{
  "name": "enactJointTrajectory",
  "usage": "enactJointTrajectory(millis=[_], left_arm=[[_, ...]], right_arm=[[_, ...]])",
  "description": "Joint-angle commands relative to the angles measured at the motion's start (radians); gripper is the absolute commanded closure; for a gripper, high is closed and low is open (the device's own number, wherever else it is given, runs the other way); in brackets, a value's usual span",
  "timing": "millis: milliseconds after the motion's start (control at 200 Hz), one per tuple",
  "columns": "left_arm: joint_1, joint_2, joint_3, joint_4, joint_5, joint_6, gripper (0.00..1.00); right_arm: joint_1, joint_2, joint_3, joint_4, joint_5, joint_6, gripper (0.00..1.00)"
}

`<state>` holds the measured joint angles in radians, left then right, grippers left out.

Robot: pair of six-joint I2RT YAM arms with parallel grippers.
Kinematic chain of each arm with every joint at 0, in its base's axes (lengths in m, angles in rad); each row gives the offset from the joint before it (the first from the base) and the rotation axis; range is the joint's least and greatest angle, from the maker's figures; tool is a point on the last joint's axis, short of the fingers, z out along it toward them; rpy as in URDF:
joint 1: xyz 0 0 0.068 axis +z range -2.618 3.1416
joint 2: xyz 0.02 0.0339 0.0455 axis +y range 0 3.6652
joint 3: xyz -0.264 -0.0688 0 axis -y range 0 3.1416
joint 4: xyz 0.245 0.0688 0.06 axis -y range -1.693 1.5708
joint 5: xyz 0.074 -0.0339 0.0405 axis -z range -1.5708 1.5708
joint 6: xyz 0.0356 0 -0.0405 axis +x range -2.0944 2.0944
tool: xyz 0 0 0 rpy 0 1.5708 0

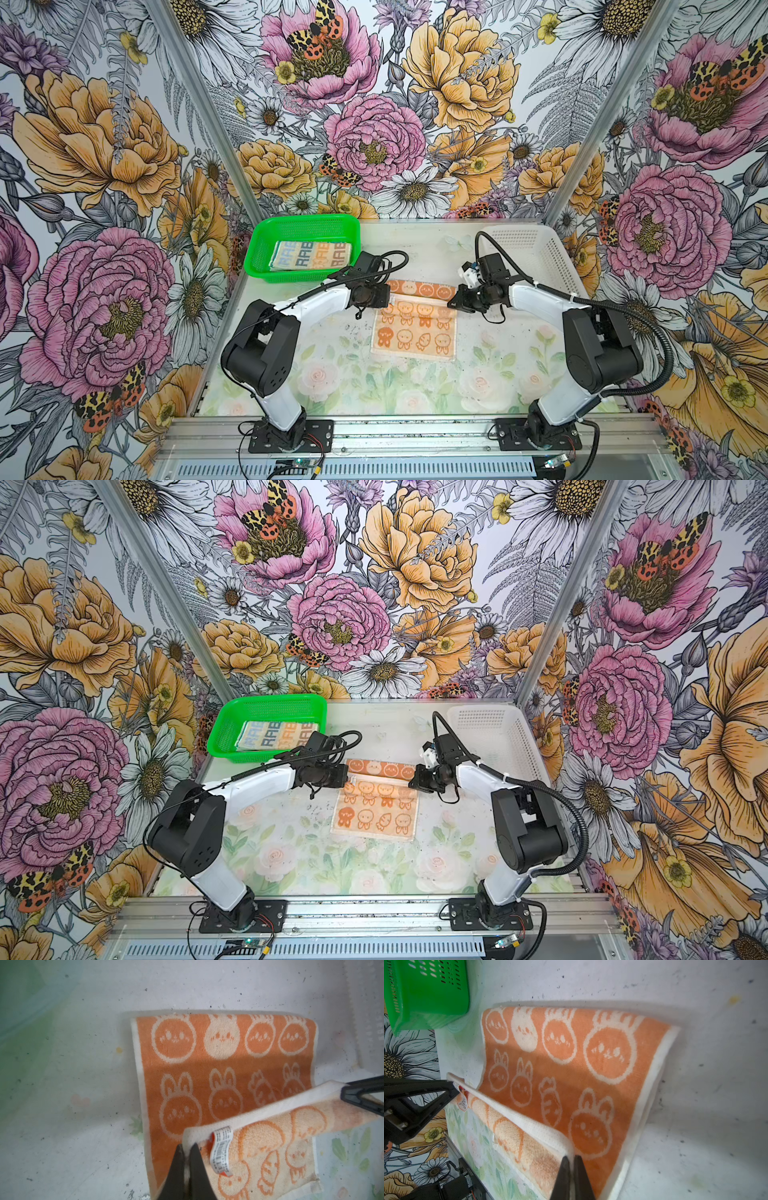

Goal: Fold and stack the towels
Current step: 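Lower the held edge toward the robot with both grippers, folding the towel over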

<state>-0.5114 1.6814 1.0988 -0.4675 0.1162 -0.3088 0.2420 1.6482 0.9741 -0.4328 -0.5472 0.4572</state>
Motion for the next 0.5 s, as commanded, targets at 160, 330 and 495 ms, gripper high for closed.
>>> enactJointTrajectory(millis=[160, 330, 495], left_arm=[[0.025, -0.132, -0.050, -0.016, -0.151, -0.032, 1.00], [0.006, -0.150, -0.116, -0.003, -0.148, -0.054, 1.00], [-0.024, -0.133, -0.204, 0.043, -0.137, -0.096, 1.00]], right_arm=[[-0.021, -0.152, -0.054, -0.029, 0.106, 0.034, 1.00], [0.014, -0.171, -0.125, -0.021, 0.143, 0.047, 1.00], [0.040, -0.148, -0.214, 0.042, 0.144, 0.074, 1.00]])
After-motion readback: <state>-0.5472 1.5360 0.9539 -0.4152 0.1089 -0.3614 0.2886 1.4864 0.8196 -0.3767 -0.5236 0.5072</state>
